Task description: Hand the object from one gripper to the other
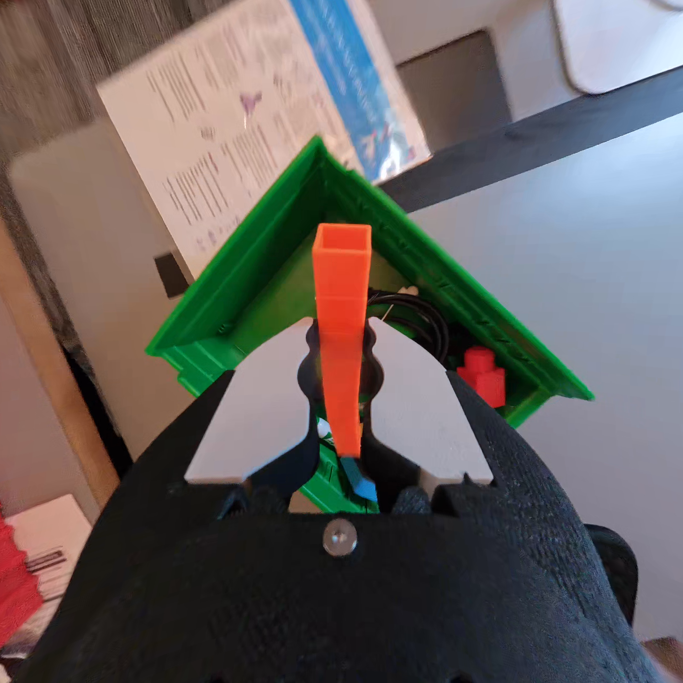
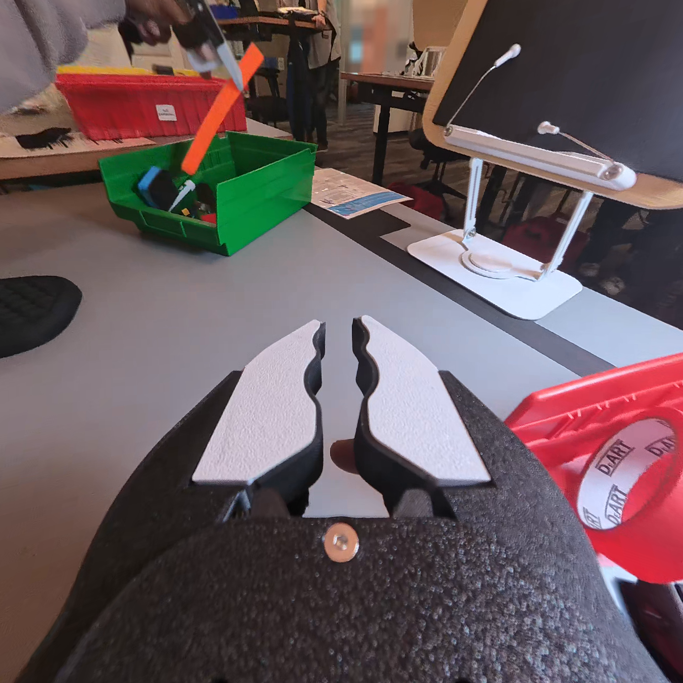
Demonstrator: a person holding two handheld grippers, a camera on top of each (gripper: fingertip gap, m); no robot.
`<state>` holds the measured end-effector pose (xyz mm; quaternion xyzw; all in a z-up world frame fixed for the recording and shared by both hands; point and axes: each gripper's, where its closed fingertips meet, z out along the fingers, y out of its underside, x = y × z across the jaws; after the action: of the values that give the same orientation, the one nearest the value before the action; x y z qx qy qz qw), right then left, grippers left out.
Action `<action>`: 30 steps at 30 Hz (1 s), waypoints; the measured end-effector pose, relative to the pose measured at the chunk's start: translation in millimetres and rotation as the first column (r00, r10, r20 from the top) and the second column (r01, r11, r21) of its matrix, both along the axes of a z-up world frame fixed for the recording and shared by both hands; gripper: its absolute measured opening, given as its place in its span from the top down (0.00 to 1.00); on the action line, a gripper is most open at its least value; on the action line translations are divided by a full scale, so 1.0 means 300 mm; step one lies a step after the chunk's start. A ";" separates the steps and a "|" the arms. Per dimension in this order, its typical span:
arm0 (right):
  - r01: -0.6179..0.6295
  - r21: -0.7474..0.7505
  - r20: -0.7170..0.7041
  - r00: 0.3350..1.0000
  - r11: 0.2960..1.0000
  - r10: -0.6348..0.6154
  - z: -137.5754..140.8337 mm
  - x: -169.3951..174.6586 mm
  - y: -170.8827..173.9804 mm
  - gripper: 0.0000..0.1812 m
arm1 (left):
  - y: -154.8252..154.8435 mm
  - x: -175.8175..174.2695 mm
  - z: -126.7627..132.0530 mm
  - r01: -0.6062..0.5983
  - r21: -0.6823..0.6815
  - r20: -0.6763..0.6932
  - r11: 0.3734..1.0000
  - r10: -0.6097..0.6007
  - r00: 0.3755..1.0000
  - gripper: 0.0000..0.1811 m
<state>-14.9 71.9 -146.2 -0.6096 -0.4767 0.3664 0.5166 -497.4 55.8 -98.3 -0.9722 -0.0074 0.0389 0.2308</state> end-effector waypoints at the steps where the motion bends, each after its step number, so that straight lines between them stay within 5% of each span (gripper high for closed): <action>1: -0.006 0.008 0.002 1.000 1.000 0.006 0.003 -0.010 -0.013 0.92 | 0.004 0.031 0.049 0.032 0.043 -0.012 0.999 -0.031 0.999 0.88; 8: -0.050 0.033 0.015 0.999 0.998 0.050 0.016 -0.073 -0.093 0.92 | 0.027 0.258 0.293 0.215 0.337 -0.078 0.917 -0.200 0.977 0.88; 17: -0.171 0.064 -0.075 0.982 0.983 0.176 0.151 -0.188 -0.188 0.85 | -0.038 0.791 0.529 0.449 0.691 -0.065 0.567 -0.570 0.819 0.88; 24: -0.241 0.140 -0.105 0.961 0.960 0.257 0.236 -0.293 -0.226 0.69 | -0.199 1.233 0.485 0.491 0.821 0.017 0.290 -0.873 0.487 0.88; 27: -0.384 0.084 -0.087 0.916 0.919 0.391 0.213 -0.293 -0.293 0.76 | -0.234 1.344 0.438 0.471 0.852 0.023 0.227 -0.916 0.399 0.88; 30: -0.379 0.094 -0.074 0.919 0.920 0.387 0.176 -0.285 -0.296 0.86 | -0.245 1.403 0.401 0.443 0.877 0.028 0.186 -0.940 0.339 0.88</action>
<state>-100.3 -17.0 -93.4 -0.4667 -0.5764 0.4691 0.4795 -76.5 -17.8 22.0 -0.6089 0.3840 -0.3826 0.5791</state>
